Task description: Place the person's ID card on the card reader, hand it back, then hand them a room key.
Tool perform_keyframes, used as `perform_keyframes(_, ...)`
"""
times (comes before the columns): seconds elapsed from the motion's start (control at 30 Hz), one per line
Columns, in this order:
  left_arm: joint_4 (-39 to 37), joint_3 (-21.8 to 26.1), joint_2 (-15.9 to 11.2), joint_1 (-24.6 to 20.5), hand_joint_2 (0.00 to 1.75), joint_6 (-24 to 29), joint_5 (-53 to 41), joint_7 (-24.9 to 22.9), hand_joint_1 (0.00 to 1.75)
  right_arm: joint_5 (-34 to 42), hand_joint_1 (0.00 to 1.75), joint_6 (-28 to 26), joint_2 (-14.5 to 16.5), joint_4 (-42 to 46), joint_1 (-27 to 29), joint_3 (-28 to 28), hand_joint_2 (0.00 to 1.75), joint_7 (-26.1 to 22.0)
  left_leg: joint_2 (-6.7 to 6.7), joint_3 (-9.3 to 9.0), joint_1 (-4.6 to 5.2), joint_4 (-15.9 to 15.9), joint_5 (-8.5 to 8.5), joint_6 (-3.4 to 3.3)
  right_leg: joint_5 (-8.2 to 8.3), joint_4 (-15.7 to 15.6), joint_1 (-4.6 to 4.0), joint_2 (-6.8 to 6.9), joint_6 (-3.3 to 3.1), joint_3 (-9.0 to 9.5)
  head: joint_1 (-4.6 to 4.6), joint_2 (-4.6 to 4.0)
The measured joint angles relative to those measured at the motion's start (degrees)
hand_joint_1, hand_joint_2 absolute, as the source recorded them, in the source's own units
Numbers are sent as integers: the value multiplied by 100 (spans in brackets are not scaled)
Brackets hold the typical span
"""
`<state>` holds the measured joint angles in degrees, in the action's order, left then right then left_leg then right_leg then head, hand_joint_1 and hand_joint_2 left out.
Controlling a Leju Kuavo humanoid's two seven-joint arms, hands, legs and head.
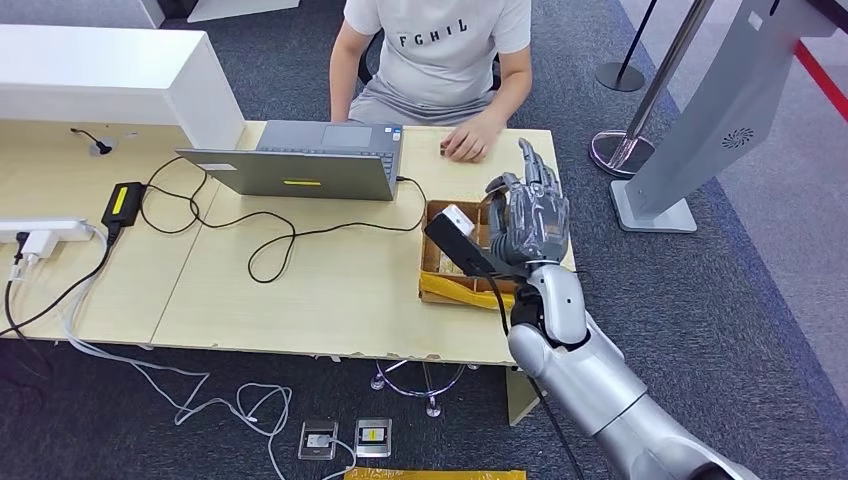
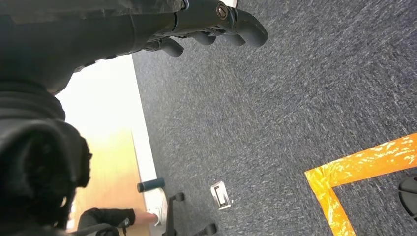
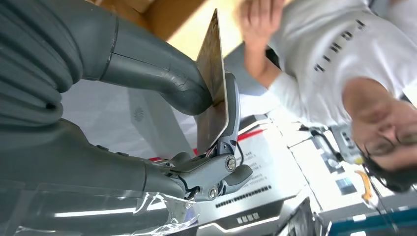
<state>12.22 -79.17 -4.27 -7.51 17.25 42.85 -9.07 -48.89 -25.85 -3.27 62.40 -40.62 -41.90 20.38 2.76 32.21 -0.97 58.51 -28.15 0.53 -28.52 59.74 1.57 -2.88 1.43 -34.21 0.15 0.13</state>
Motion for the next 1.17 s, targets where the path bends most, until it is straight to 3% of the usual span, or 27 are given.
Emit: perform_keyframes(1.17, 0, -2, -1, -1, 0, 1, -54, 15, 0, 303, 175, -302, -197, 240, 82, 22, 175, -94, 0, 1, 0, 0, 0, 0, 0, 0, 0, 1, 0, -1, 0, 0)
